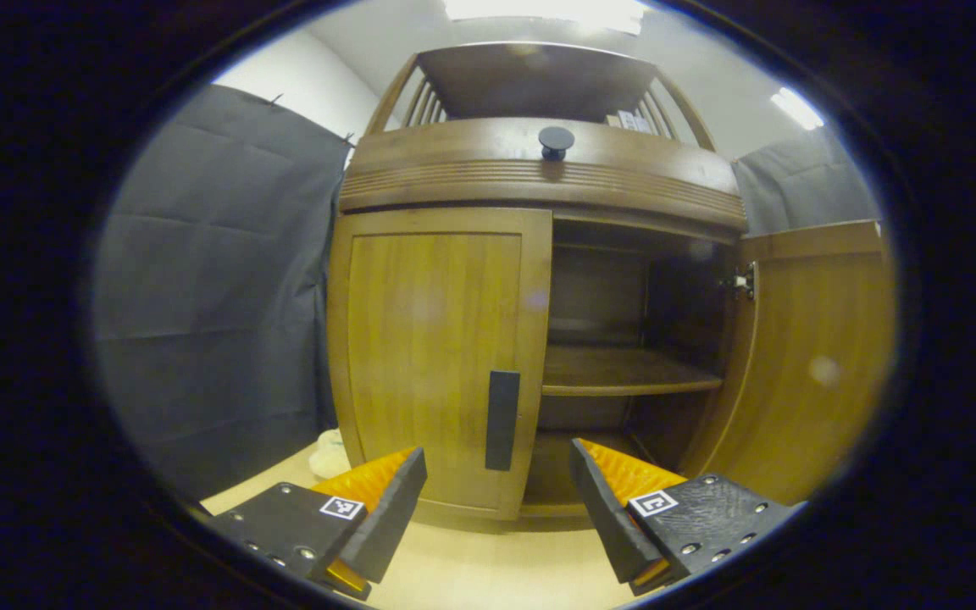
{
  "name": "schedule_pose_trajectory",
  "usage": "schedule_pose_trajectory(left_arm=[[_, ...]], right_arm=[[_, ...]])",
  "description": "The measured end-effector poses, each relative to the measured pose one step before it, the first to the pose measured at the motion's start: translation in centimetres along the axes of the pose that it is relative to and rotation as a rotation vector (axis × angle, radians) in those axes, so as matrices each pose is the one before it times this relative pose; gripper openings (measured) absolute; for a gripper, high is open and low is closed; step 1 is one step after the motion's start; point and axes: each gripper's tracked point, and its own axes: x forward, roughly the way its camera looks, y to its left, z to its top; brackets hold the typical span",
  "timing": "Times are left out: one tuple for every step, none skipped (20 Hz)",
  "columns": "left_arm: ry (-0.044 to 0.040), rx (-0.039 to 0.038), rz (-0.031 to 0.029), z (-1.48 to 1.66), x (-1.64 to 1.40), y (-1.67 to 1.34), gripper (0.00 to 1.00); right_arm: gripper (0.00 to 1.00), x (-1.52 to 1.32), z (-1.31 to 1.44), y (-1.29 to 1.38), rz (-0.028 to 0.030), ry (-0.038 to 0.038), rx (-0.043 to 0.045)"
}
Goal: Open the right door of the double-door shoe cabinet with the right hand, and open the left door with the left hand.
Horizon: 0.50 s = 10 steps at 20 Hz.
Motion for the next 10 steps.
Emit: schedule_pose_trajectory(left_arm=[[0.0116,0.01876,-0.01512,0.089,1.427,0.512,1.0],[-0.00231,0.00765,-0.02204,0.306,1.017,-0.289,1.0],[-0.00239,0.00019,-0.0194,0.055,1.208,0.075,1.0],[0.00116,-0.00435,-0.02023,-0.394,1.3,0.284,0.97],[0.00045,-0.00837,-0.02216,-0.188,1.249,0.035,0.97],[-0.00464,-0.01168,-0.02411,-0.222,1.212,0.227,1.0],[-0.0056,-0.01199,-0.01672,-0.126,0.998,0.081,1.0],[-0.00645,-0.01098,-0.00546,-0.172,0.682,-0.015,1.0],[-0.00144,-0.00477,0.00859,-0.27,0.827,0.292,0.97],[0.00997,0.00003,0.00624,-0.367,0.904,0.298,0.97]], right_arm=[[0.19,-0.382,0.238,0.73,-0.02472,-0.01315,-0.00371],[0.34,-0.276,0.407,0.611,-0.02989,-0.01578,-0.00092],[0.49,-0.228,0.145,0.516,-0.02701,-0.01021,-0.00095],[0.63,-0.31,0.041,0.657,-0.02268,-0.00532,0.00191],[0.76,-0.489,0.032,0.727,-0.01734,-0.00522,0.00387],[0.83,-0.513,0.141,0.671,-0.01342,-0.00605,0.00464],[0.89,-0.509,0.126,0.71,-0.01138,-0.00469,0.00113],[0.92,-0.349,-0.004,0.402,-0.01507,0.00018,-0.00247],[0.94,-0.383,-0.161,0.302,-0.01477,0.00131,-0.00571],[0.92,-0.444,-0.043,0.304,-0.01603,0.00205,-0.00564]])
